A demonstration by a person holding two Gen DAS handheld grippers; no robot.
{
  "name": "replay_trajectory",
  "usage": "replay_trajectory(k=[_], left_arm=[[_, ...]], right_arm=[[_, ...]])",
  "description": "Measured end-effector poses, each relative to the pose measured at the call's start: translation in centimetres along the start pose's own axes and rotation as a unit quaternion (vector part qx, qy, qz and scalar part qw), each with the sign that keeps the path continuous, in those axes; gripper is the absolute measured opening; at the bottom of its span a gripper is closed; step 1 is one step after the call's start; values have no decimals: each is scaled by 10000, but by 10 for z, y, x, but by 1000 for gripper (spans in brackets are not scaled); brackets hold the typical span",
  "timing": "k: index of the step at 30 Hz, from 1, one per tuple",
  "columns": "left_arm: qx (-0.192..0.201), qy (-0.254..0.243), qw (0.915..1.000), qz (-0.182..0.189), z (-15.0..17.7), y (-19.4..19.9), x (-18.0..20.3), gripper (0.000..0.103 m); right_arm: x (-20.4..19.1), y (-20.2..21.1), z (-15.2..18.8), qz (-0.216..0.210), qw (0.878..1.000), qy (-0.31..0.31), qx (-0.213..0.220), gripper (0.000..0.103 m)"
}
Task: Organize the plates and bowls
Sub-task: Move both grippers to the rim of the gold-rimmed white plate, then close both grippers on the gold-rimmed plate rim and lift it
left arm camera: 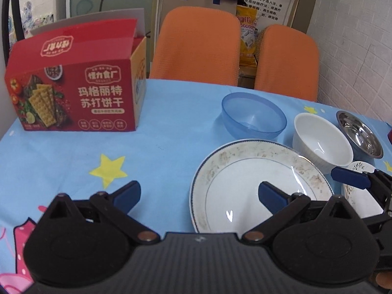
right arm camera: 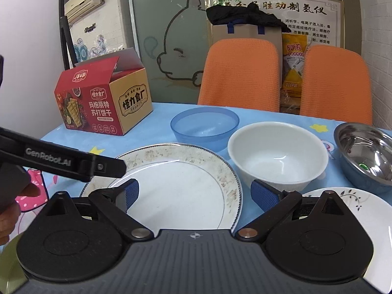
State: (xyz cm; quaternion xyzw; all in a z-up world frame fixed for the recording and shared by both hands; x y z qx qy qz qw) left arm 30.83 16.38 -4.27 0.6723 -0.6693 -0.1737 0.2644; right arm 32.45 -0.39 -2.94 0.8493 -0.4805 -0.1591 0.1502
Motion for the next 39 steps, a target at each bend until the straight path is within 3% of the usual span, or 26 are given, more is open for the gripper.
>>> replay_trajectory(k=[7,12,17,20,26,27,39], left_arm=[[-152,-154,9996,162,7,-20,4,101],[-327,-29,9992,239,14,-27,-1,89],[-257,54,9995,163,13,-21,-9,89],[-310,31,9995,100,16,-22,-11,89],[-187,-345,9992,44,20,-21,1,70],[-162,-357,9992,100,19,-20,4,62],[-229,-34,9997,-32,9,-14,5,54]], right_arm=[[-3,-14,17,-12,9993,-2,-376,103],[-8,-15,21,167,9989,257,-366,103],[-17,-14,18,-237,9992,49,-319,103],[-15,-14,18,-152,9994,93,-305,103],[-22,-20,27,-163,9980,351,-490,103],[-23,-19,27,-158,9980,360,-486,103],[-8,-6,14,2,9999,-6,-124,103]])
Point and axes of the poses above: each gripper's, at about its wrist camera, not at the fingertips, and y roughly against the way its jaws point, x to its right, z to its underside, the point moved 8 cm from there along -y, roughly the way its jaws point, and after that the axes turned 8 degrees about x, right-handed, at the moved point
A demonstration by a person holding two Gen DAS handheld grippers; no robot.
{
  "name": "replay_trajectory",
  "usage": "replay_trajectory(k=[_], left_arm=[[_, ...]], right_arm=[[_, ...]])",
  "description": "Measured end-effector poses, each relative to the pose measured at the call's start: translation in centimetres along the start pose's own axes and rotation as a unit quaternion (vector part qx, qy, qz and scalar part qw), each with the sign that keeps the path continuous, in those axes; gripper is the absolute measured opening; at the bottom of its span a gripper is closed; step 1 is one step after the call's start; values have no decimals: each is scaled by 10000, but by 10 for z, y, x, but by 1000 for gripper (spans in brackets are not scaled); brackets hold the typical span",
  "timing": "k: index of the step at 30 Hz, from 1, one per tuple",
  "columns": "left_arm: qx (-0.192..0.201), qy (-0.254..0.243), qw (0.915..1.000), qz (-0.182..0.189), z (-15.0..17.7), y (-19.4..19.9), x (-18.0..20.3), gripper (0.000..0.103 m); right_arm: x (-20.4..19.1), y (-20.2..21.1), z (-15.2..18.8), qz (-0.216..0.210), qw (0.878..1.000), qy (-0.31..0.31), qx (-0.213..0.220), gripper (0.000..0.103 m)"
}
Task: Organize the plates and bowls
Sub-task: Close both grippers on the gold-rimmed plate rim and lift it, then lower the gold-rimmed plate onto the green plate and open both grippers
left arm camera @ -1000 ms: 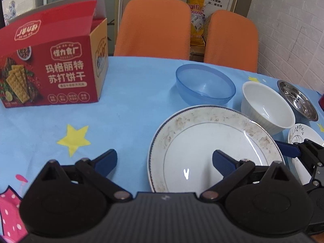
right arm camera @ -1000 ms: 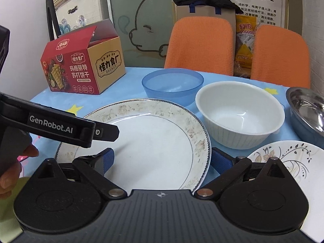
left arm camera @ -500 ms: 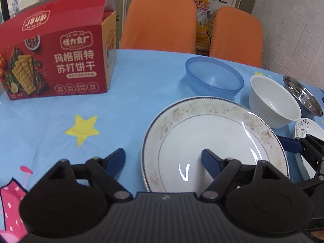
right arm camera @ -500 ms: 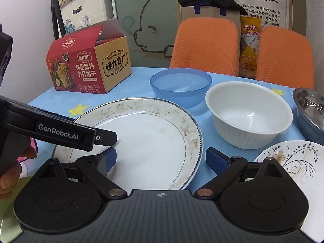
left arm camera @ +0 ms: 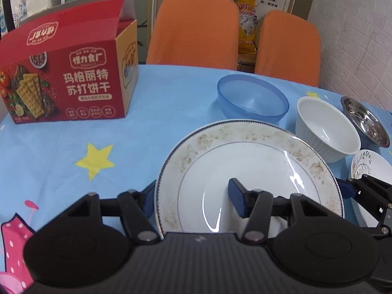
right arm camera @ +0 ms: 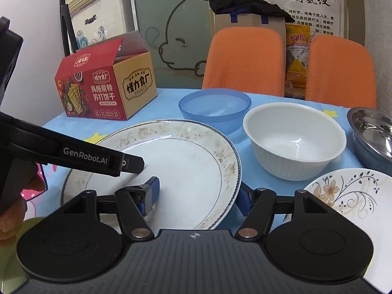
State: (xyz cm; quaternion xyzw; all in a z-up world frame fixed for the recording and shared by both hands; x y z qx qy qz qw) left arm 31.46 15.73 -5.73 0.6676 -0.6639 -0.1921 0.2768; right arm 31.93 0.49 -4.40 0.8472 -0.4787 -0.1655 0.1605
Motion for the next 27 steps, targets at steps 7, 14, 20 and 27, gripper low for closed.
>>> replay_trajectory(k=[7,14,20,27], left_arm=[[260,-126,9996,-21,-15,24,10,54],[274,84,9996,-84,-1,69,3,54],[345,68,9991,-247,28,116,0,54],[163,132,9993,-300,79,146,-7,54]], right_arm=[[0,16,-17,-1,9992,-103,389,103],[-22,48,-19,-214,9985,-127,494,103],[-55,90,3,-336,9986,-17,417,103],[-76,120,38,-382,9991,-137,151,103]])
Point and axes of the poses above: each gripper's, at about its wrist camera, not at the fingertips, and y roughly against the way its jaws point, x to its right, z to its underside, the point moved 8 cm from there along -y, roughly the way its jaws point, and after that the axes turned 8 degrees about x, right-handed, at the moved point
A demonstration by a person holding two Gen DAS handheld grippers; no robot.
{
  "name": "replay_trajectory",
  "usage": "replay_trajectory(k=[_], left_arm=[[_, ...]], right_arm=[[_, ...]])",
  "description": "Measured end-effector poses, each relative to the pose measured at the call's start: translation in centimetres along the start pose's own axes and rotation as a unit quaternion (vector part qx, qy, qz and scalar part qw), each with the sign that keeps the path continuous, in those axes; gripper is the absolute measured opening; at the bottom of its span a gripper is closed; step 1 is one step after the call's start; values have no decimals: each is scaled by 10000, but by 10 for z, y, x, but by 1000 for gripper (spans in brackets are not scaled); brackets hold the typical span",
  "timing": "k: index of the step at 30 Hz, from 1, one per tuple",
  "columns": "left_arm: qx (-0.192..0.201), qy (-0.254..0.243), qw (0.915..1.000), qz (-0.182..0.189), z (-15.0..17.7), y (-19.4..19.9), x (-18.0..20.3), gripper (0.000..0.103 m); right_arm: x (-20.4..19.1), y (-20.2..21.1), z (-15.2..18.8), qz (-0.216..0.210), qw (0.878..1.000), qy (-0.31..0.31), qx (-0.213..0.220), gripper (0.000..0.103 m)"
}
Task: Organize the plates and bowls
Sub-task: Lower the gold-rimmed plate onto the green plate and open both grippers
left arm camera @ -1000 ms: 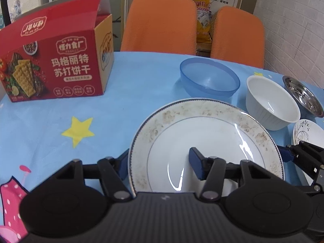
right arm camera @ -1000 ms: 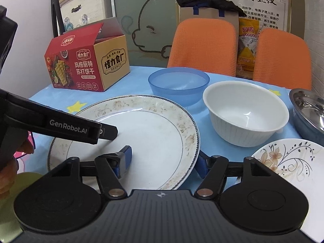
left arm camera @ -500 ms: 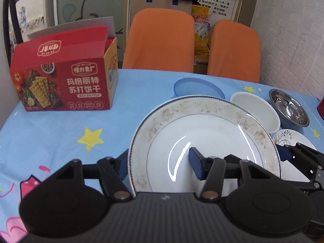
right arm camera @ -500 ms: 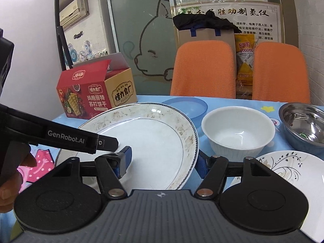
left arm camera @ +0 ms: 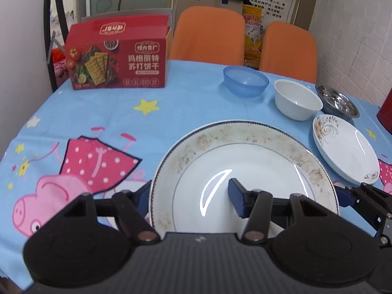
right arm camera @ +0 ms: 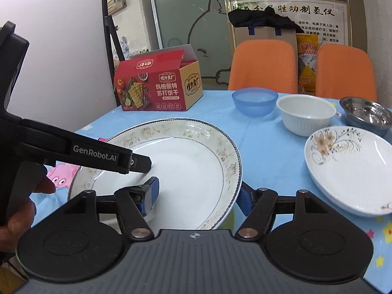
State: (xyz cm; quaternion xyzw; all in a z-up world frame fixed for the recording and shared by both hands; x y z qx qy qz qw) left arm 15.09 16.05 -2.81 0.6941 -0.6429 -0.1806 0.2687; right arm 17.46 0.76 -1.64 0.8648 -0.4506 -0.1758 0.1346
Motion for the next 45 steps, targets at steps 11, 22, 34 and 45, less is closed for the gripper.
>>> replay_trajectory(k=[11,22,34,45], left_arm=[[224,-459,9984,-222,27,9,2,56],[905,-401,9949,-176,-1,35,5,74],[630,-481,9968,66,4,24,40,75],[482,-733,9961,108,0,14,72,75]], right_arm=[[-15,5,28,-35,9997,116,-194,103],[22,42,3,395,9958,-468,673,103],[54,53,19,634,9929,-859,520,103],[88,65,24,830,9877,-1185,597,103]])
Point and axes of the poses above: each gripper's, at about its wrist camera, not at the fingertips, and y roughly against the way its jaws point, x to its right, z to its underside, the point moved 8 cm from there along -y, roughly the way its jaws point, and after that the axes turned 8 degrees about x, right-handed, at the moved point
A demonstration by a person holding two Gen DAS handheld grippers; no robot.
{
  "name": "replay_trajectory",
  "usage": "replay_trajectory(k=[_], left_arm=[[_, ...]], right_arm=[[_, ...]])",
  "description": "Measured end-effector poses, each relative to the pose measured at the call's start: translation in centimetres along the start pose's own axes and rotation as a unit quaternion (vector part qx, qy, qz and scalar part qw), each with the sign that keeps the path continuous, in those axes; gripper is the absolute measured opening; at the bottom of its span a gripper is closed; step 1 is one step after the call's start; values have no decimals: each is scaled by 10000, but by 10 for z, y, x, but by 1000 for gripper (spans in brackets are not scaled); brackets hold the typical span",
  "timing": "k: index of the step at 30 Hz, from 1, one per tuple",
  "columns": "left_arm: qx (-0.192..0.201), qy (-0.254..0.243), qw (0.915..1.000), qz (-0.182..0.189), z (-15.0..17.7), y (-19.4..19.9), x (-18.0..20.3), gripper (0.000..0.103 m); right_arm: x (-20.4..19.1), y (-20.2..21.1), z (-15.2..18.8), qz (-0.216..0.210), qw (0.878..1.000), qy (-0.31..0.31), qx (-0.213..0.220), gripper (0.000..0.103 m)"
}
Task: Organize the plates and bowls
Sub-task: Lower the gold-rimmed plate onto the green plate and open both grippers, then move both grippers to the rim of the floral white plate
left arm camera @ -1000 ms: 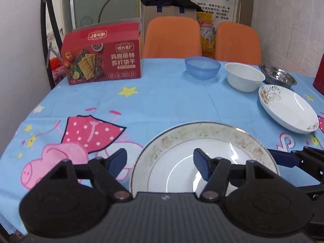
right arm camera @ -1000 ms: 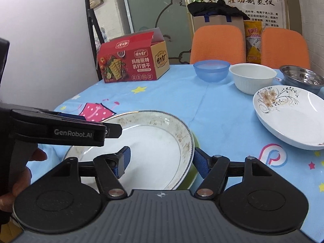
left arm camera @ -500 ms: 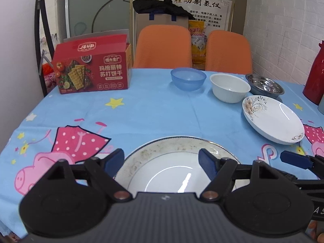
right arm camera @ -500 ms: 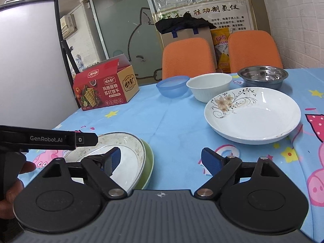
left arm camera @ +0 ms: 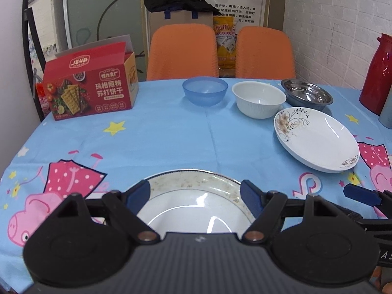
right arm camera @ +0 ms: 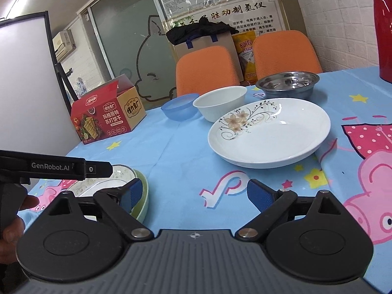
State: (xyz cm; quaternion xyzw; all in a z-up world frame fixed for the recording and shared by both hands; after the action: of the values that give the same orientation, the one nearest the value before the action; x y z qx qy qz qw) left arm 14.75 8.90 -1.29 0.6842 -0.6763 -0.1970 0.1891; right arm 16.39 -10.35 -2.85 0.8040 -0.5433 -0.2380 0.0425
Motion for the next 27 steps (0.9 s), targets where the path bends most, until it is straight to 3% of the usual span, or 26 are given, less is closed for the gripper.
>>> replay_trajectory(k=[17,27], left_arm=[[-279,-544,9979,198,-10,-36,65,75],[-580,-397,9954,645,-29,-69,106,75]], right_arm=[[80,16,-23,503,9961,-591,421,103],[125,0,-50,943,9951,-130,273,103]])
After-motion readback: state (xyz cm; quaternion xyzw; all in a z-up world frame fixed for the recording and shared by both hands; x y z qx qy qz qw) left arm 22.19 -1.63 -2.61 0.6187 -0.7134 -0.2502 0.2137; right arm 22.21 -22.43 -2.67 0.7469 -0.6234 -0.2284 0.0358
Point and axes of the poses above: each gripper's, at about its wrist camera, not at the fingertips, and y roughly against the way its jaws point, x to its right, z to its underside, the point moved 8 cm from there along -y, roughly the way its jaws point, and after that the axes turned 8 degrees about x, right-handed, at the moved point
